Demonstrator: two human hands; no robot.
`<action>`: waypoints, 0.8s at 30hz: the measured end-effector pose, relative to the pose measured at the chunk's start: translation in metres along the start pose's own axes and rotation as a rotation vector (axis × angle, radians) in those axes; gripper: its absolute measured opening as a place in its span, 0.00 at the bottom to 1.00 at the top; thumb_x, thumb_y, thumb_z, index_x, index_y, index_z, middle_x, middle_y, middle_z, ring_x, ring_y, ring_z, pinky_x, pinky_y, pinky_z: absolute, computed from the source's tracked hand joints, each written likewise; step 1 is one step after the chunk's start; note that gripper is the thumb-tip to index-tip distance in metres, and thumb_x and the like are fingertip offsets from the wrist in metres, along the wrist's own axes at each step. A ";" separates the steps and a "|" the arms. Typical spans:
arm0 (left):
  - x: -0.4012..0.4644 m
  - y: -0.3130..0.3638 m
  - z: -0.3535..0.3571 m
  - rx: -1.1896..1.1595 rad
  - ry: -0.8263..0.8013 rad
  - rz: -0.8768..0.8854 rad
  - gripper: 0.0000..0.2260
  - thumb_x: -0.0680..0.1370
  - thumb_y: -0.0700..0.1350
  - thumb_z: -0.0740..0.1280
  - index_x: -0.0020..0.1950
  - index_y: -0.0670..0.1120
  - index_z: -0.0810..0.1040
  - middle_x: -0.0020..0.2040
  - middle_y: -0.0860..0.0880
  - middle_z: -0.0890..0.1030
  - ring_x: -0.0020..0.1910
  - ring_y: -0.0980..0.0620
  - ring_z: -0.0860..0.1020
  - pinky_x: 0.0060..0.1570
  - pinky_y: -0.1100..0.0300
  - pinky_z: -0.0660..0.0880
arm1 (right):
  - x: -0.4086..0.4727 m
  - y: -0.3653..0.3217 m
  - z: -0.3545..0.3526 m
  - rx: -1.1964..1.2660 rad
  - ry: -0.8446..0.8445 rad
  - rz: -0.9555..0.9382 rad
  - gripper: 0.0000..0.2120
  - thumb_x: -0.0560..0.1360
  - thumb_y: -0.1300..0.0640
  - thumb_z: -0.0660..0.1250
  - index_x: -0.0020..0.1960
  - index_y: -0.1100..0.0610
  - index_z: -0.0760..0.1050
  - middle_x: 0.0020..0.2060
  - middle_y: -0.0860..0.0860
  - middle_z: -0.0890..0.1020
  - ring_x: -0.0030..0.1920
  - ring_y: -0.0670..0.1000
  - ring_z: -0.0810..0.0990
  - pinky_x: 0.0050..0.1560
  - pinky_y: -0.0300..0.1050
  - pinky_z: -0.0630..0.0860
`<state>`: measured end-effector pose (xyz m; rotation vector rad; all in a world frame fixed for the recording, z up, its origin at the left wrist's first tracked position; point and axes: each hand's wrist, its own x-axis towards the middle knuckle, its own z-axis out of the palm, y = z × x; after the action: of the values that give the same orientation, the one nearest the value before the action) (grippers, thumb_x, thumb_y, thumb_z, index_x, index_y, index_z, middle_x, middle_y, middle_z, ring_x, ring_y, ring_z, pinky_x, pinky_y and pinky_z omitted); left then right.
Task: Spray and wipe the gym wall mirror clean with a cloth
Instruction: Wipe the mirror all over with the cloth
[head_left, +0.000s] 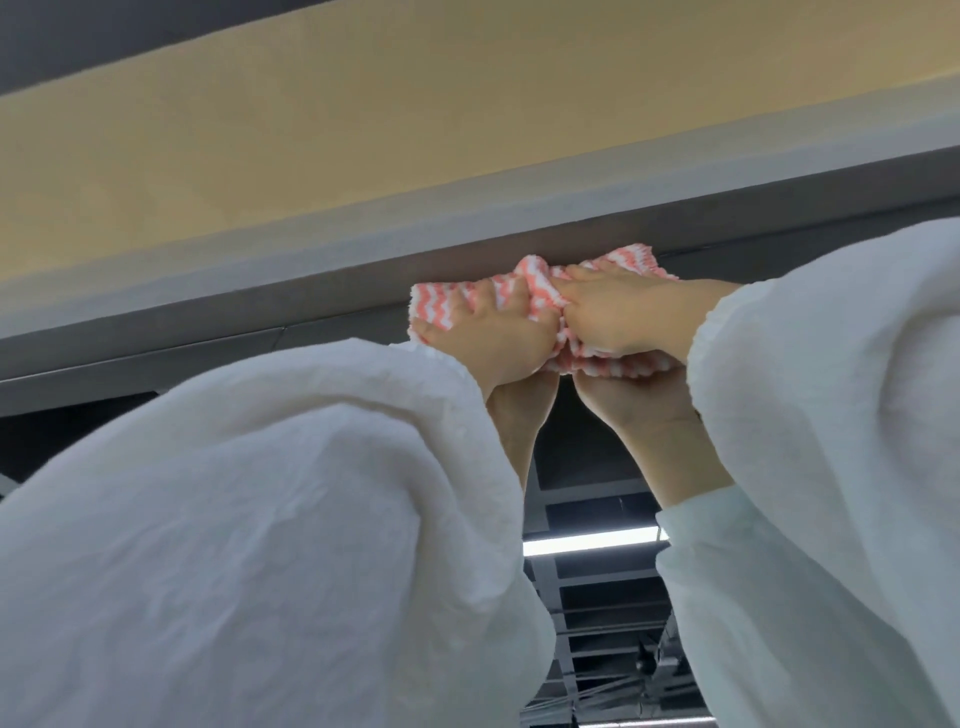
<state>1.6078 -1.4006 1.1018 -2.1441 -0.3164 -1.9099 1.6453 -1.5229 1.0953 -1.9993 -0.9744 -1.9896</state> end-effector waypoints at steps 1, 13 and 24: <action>-0.002 0.010 0.000 0.004 -0.007 0.013 0.25 0.81 0.61 0.41 0.77 0.59 0.43 0.78 0.51 0.45 0.76 0.44 0.42 0.70 0.35 0.40 | -0.005 0.008 -0.001 0.001 -0.008 0.021 0.29 0.78 0.40 0.58 0.74 0.53 0.58 0.58 0.50 0.74 0.60 0.53 0.71 0.59 0.45 0.66; -0.037 0.125 0.005 -0.038 -0.112 0.136 0.25 0.81 0.62 0.44 0.77 0.61 0.43 0.78 0.49 0.41 0.75 0.40 0.39 0.67 0.31 0.37 | -0.074 0.098 -0.010 0.058 -0.096 0.336 0.26 0.82 0.45 0.48 0.78 0.51 0.49 0.76 0.55 0.55 0.75 0.59 0.54 0.73 0.54 0.52; -0.055 0.115 -0.004 -0.033 -0.199 0.057 0.24 0.82 0.57 0.43 0.77 0.57 0.38 0.77 0.51 0.37 0.75 0.44 0.35 0.68 0.34 0.34 | -0.072 0.098 0.012 0.108 -0.067 0.639 0.53 0.49 0.21 0.33 0.74 0.32 0.41 0.78 0.49 0.44 0.75 0.64 0.42 0.71 0.66 0.48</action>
<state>1.6350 -1.5102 1.0422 -2.3443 -0.2595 -1.6860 1.7150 -1.6160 1.0590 -1.9905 -0.3610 -1.4962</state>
